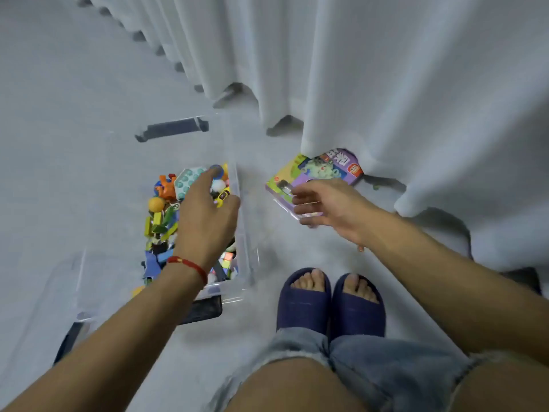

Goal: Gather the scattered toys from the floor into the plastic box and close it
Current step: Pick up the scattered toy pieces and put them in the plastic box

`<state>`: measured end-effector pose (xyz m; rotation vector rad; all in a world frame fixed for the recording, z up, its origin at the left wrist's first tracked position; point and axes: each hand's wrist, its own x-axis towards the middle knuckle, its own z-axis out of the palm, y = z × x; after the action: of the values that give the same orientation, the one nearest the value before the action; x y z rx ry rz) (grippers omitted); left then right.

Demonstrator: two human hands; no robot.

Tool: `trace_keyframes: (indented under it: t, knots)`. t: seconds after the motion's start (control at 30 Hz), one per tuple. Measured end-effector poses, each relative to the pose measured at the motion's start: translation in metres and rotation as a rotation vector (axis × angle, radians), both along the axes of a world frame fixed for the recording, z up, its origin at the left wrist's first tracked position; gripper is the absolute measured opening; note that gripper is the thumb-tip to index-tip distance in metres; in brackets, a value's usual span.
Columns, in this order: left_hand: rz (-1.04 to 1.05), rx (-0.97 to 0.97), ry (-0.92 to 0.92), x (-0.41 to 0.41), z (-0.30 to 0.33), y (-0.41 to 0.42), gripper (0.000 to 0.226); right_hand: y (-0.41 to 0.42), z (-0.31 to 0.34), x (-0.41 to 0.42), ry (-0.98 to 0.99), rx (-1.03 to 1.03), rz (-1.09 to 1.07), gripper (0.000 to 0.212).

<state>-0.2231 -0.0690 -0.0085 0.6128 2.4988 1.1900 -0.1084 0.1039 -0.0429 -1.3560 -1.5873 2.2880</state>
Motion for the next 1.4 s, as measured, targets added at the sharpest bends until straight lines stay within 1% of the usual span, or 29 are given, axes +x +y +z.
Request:
trace_keyframes:
  t: [0.07,0.1,0.17,0.2,0.27,0.4,0.47,0.53,0.57,0.6,0.63,0.67,0.7,0.73,0.77,0.83,0.87,0.9,0.93,0.97,1.0,1.03,1.07,1.1,1.13,1.2,1.3,1.37,1.4]
  knots:
    - [-0.202,0.056,0.128,0.022,-0.015,0.037,0.046,0.032,-0.037,0.032,-0.218,0.232,-0.076,0.021]
    - [-0.311,0.067,0.154,0.034,-0.026,0.057,0.042,0.048,-0.056,0.050,-0.349,0.387,-0.056,0.023]
    - [-0.489,0.022,0.141,0.055,-0.054,0.093,0.039,0.075,-0.087,0.082,-0.546,0.646,0.059,0.021]
    - [-0.559,-0.025,0.122,0.065,-0.071,0.111,0.040,0.089,-0.102,0.096,-0.610,0.726,0.115,0.022]
    - [-0.673,-0.143,0.083,0.079,-0.110,0.142,0.041,0.115,-0.128,0.113,-0.690,0.817,0.192,0.033]
    - [-0.847,-0.346,0.056,0.098,-0.190,0.180,0.044,0.152,-0.171,0.111,-0.690,0.959,0.339,0.043]
    - [-0.929,-0.399,0.090,0.110,-0.223,0.186,0.052,0.165,-0.187,0.101,-0.608,1.041,0.374,0.045]
    - [-0.987,-0.378,0.165,0.121,-0.248,0.187,0.055,0.173,-0.201,0.088,-0.499,1.096,0.430,0.040]
    - [-0.984,-0.353,0.188,0.126,-0.258,0.187,0.051,0.175,-0.209,0.081,-0.497,1.128,0.497,0.034]
    - [-0.971,-0.333,0.211,0.129,-0.266,0.188,0.043,0.177,-0.216,0.077,-0.551,1.160,0.573,0.027]
    - [-0.965,-0.319,0.235,0.130,-0.272,0.188,0.032,0.178,-0.223,0.077,-0.585,1.185,0.595,0.020]
    - [-0.966,-0.301,0.260,0.129,-0.278,0.189,0.022,0.178,-0.227,0.079,-0.574,1.166,0.531,0.015]
    - [-0.962,-0.280,0.265,0.128,-0.281,0.189,0.015,0.176,-0.227,0.084,-0.519,1.090,0.380,0.012]
    - [-0.941,-0.260,0.255,0.125,-0.282,0.190,0.012,0.171,-0.224,0.091,-0.441,0.966,0.184,0.012]
    - [-0.903,-0.236,0.242,0.122,-0.282,0.191,0.010,0.165,-0.219,0.101,-0.356,0.803,-0.027,0.012]
    - [-0.829,-0.136,0.224,0.117,-0.278,0.197,0.011,0.156,-0.206,0.125,-0.185,0.394,-0.428,0.016]
    - [-0.831,-0.089,0.235,0.116,-0.276,0.201,0.013,0.153,-0.202,0.136,-0.107,0.214,-0.560,0.019]
    - [-0.872,-0.061,0.258,0.116,-0.274,0.207,0.015,0.152,-0.201,0.146,-0.078,0.111,-0.612,0.019]
    - [-0.939,-0.049,0.286,0.116,-0.275,0.212,0.017,0.150,-0.201,0.153,-0.104,0.101,-0.582,0.017]
    - [-1.010,-0.050,0.313,0.116,-0.278,0.216,0.018,0.149,-0.204,0.158,-0.186,0.191,-0.475,0.013]
    - [-1.067,-0.063,0.338,0.116,-0.281,0.219,0.018,0.150,-0.209,0.162,-0.295,0.348,-0.325,0.010]
    - [-1.105,-0.078,0.368,0.116,-0.283,0.220,0.017,0.149,-0.214,0.162,-0.393,0.521,-0.166,0.014]
    - [-1.118,-0.092,0.397,0.116,-0.285,0.220,0.016,0.148,-0.220,0.160,-0.454,0.669,-0.022,0.025]
    - [-1.112,-0.097,0.419,0.116,-0.286,0.218,0.015,0.147,-0.224,0.156,-0.488,0.765,0.082,0.035]
    - [-1.093,-0.094,0.430,0.115,-0.286,0.217,0.015,0.146,-0.226,0.152,-0.503,0.811,0.126,0.040]
    - [-1.035,-0.080,0.414,0.115,-0.284,0.213,0.015,0.146,-0.230,0.145,-0.502,0.849,0.138,0.036]
    - [-0.983,-0.085,0.390,0.115,-0.282,0.210,0.023,0.148,-0.228,0.143,-0.491,0.842,0.130,0.027]
    - [-0.965,-0.092,0.353,0.116,-0.281,0.209,0.025,0.148,-0.224,0.148,-0.484,0.796,0.102,0.021]
    - [-0.941,-0.092,0.311,0.116,-0.279,0.209,0.025,0.146,-0.223,0.151,-0.468,0.721,0.035,0.019]
